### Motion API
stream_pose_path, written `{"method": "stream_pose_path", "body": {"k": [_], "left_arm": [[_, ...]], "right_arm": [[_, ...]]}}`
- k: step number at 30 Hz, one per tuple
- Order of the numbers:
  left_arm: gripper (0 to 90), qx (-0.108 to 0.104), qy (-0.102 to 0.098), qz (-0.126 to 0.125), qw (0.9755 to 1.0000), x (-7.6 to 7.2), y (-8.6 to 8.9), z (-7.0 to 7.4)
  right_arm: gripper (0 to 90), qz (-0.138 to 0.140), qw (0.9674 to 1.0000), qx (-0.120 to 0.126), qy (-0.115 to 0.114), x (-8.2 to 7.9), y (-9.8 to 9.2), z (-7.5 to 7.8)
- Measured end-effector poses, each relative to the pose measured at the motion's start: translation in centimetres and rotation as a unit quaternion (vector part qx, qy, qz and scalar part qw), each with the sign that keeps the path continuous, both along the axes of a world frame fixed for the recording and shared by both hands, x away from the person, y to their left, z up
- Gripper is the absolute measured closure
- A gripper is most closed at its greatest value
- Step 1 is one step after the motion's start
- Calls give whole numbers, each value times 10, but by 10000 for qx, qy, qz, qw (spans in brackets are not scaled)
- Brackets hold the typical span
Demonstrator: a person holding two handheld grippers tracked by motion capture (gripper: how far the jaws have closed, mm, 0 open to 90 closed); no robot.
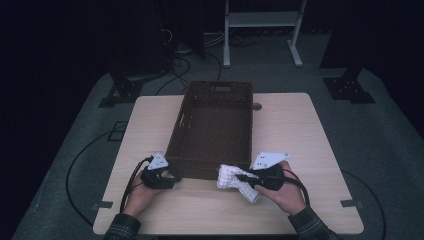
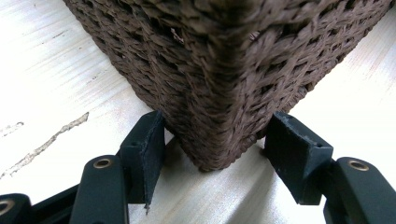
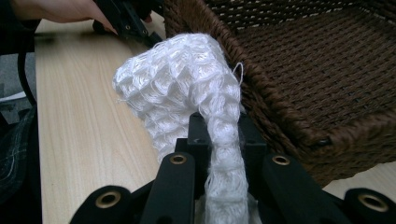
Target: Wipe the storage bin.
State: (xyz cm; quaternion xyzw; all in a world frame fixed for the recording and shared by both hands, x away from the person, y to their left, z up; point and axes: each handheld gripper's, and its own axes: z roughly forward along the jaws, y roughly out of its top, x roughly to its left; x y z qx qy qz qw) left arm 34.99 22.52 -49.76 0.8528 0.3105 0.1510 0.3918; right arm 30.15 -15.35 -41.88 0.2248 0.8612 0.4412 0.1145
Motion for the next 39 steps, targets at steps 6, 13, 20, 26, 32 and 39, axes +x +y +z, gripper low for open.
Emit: {"method": "stream_pose_path", "body": {"k": [6, 13, 20, 26, 32, 39], "left_arm": [[379, 16, -7, -10, 10000, 0, 0, 0], [379, 16, -10, -9, 10000, 0, 0, 0], [379, 15, -9, -9, 10000, 0, 0, 0], [379, 17, -10, -10, 10000, 0, 0, 0], [379, 15, -10, -9, 10000, 0, 0, 0], [379, 16, -10, -10, 10000, 0, 0, 0]], "right_arm": [[791, 20, 9999, -118, 77, 3, 7, -10], [791, 44, 9996, -238, 176, 8, 12, -20], [791, 71, 9988, -384, 281, 11, 17, -31], [791, 83, 9983, -439, 361, 13, 21, -37], [791, 106, 9978, -538, 378, 13, 25, -42], [791, 146, 9970, -630, 435, 13, 30, -49]]}}
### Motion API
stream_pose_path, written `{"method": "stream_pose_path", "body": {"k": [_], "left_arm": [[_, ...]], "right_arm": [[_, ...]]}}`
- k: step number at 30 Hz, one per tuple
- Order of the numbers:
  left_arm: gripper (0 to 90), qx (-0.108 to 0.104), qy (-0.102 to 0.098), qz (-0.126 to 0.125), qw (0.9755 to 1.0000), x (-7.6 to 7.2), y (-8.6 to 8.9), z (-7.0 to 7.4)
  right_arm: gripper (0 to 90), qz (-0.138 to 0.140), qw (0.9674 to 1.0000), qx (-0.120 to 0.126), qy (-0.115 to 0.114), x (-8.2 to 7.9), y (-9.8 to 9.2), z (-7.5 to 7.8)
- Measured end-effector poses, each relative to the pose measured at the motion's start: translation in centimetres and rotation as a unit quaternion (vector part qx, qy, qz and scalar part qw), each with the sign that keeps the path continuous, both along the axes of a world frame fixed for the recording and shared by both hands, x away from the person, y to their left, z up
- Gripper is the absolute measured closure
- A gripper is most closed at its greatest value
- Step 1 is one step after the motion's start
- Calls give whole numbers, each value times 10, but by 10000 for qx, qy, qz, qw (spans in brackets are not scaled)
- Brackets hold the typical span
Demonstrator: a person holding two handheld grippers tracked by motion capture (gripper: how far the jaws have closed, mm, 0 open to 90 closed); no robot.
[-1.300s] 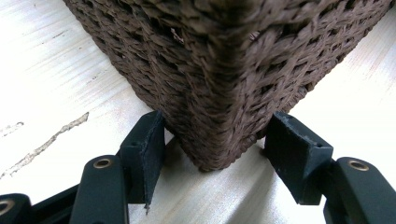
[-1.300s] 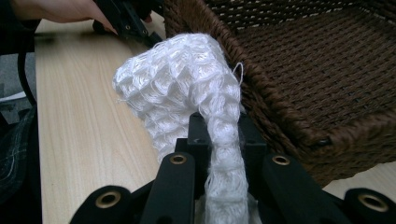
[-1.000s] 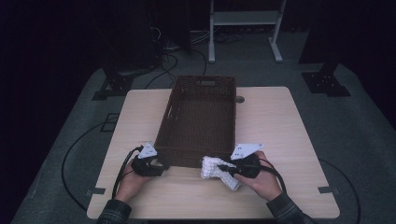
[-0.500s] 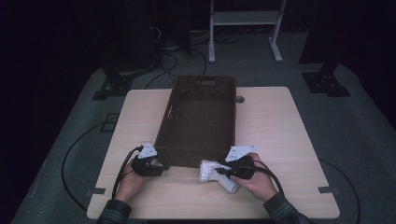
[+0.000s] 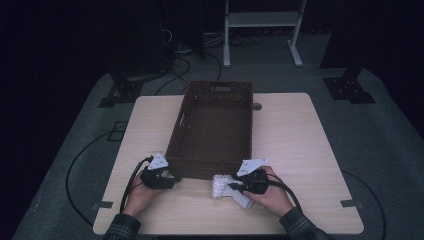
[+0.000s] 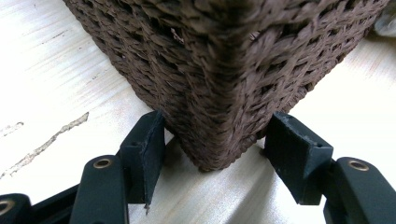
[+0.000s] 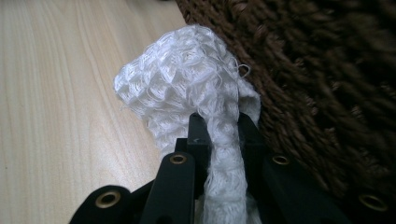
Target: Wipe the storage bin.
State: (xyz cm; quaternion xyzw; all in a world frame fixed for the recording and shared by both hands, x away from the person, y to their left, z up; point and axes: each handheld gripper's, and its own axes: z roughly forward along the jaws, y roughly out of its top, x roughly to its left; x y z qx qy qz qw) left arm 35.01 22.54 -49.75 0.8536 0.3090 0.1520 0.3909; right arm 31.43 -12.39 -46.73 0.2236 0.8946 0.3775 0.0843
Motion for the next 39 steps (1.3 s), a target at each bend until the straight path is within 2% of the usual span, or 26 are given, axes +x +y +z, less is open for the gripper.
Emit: {"method": "stream_pose_path", "body": {"k": [5, 10, 16, 23, 30, 39], "left_arm": [[379, 0, -1, -2, 10000, 0, 0, 0], [379, 1, -1, -3, 10000, 0, 0, 0], [379, 3, -1, -8, 10000, 0, 0, 0], [379, -3, -3, -14, 10000, 0, 0, 0], [379, 0, 1, -14, 10000, 0, 0, 0], [379, 1, 0, -15, 10000, 0, 0, 0]], "right_arm": [[791, 62, 9999, -138, 47, -1, 6, -8], [791, 47, 9999, -122, 63, -1, 7, -8], [791, 40, 10000, -76, -31, -2, 5, -4], [791, -37, 9998, 156, -146, -3, 0, 7], [791, -75, 9986, 385, -369, -7, -2, 24], [791, -112, 9972, 522, -525, -9, -2, 37]]}}
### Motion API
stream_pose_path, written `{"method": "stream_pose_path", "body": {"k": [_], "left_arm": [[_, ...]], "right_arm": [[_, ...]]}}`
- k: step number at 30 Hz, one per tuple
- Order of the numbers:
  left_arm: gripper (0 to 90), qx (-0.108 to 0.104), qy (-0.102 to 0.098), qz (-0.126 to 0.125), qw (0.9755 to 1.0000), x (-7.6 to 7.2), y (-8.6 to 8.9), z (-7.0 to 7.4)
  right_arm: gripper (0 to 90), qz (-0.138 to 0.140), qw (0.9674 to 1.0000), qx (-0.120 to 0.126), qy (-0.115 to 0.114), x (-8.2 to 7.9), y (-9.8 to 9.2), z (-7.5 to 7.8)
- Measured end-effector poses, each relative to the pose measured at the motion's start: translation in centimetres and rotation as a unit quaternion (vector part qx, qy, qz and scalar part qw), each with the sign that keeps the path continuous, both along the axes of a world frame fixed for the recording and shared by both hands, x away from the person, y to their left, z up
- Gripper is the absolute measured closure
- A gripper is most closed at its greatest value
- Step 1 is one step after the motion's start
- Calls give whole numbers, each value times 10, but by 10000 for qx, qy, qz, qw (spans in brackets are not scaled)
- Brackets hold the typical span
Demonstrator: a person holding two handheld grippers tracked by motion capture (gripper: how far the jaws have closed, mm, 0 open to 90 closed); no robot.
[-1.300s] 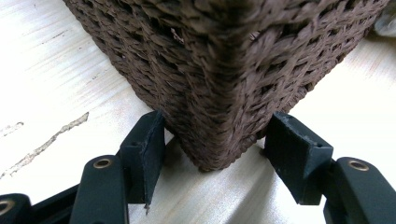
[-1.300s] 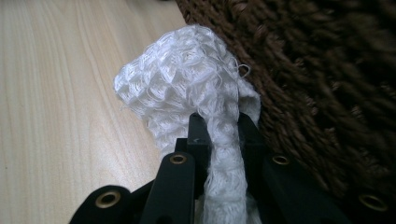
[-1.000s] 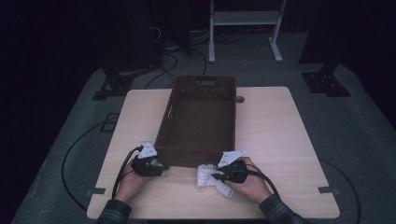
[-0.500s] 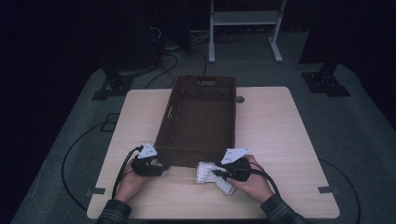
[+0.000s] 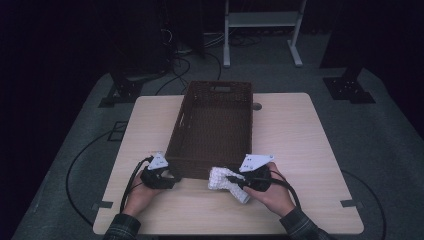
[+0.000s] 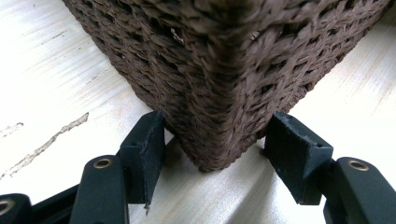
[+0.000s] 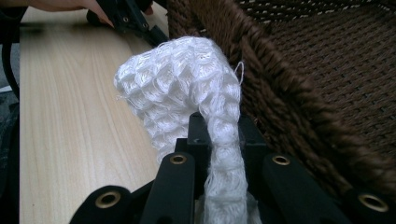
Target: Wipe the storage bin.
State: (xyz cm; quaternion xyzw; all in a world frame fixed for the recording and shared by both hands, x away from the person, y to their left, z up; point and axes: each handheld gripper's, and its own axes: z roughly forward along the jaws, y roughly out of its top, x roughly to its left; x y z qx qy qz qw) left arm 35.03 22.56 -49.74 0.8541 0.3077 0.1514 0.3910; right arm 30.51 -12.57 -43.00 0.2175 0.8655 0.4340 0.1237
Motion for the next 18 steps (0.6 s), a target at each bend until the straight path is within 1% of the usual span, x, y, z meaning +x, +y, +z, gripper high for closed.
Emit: {"method": "stream_pose_path", "body": {"k": [6, 18], "left_arm": [[379, -15, 9, 10, 10000, 0, 0, 0], [379, 9, 7, -3, 10000, 0, 0, 0]], "right_arm": [[791, -4, 9999, 91, -137, -1, -1, 10], [791, -1, 9994, 197, -279, -2, -2, 23]]}}
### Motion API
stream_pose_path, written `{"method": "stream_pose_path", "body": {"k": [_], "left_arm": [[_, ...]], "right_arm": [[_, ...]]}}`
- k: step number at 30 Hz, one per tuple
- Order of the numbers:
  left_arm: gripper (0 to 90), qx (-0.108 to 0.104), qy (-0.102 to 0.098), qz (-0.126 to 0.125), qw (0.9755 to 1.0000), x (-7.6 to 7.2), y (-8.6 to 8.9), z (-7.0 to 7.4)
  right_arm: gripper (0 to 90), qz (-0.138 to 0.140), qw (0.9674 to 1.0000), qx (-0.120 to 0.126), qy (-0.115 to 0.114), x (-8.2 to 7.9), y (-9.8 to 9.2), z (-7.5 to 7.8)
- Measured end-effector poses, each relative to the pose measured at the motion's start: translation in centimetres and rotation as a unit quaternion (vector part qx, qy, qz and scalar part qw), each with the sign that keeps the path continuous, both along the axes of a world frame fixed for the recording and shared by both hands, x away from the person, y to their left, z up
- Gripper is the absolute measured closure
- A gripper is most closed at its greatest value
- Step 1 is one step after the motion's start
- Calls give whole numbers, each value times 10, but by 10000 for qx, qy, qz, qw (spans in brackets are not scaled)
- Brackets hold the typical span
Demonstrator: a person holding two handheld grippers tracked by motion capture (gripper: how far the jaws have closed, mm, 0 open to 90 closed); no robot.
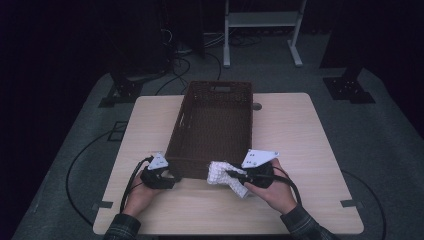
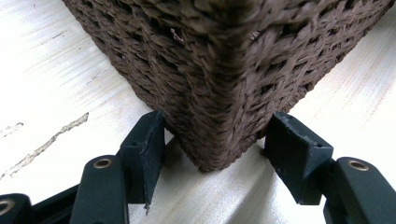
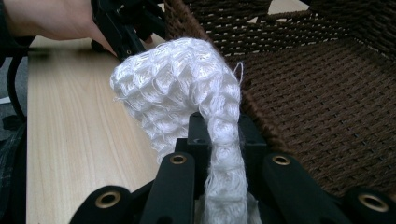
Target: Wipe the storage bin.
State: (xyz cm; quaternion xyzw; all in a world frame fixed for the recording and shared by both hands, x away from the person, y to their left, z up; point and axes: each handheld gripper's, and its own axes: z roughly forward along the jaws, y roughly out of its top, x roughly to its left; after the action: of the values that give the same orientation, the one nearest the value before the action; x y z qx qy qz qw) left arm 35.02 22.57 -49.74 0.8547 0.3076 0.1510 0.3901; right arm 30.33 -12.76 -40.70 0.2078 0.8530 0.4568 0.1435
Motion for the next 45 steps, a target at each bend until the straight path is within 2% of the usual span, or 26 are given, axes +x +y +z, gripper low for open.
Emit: {"method": "stream_pose_path", "body": {"k": [8, 20, 32, 45], "left_arm": [[380, 1, 0, 0, 10000, 0, 0, 0], [379, 4, 0, 0, 10000, 0, 0, 0], [380, -19, 1, 13, 10000, 0, 0, 0], [380, -17, 0, 13, 10000, 0, 0, 0]], "right_arm": [[791, 50, 10000, -9, -37, 3, 6, 5], [791, 94, 9999, -66, 41, 7, 14, -2], [791, 118, 9995, -228, 194, 11, 22, -17], [791, 159, 9983, -504, 258, 12, 34, -37]]}}
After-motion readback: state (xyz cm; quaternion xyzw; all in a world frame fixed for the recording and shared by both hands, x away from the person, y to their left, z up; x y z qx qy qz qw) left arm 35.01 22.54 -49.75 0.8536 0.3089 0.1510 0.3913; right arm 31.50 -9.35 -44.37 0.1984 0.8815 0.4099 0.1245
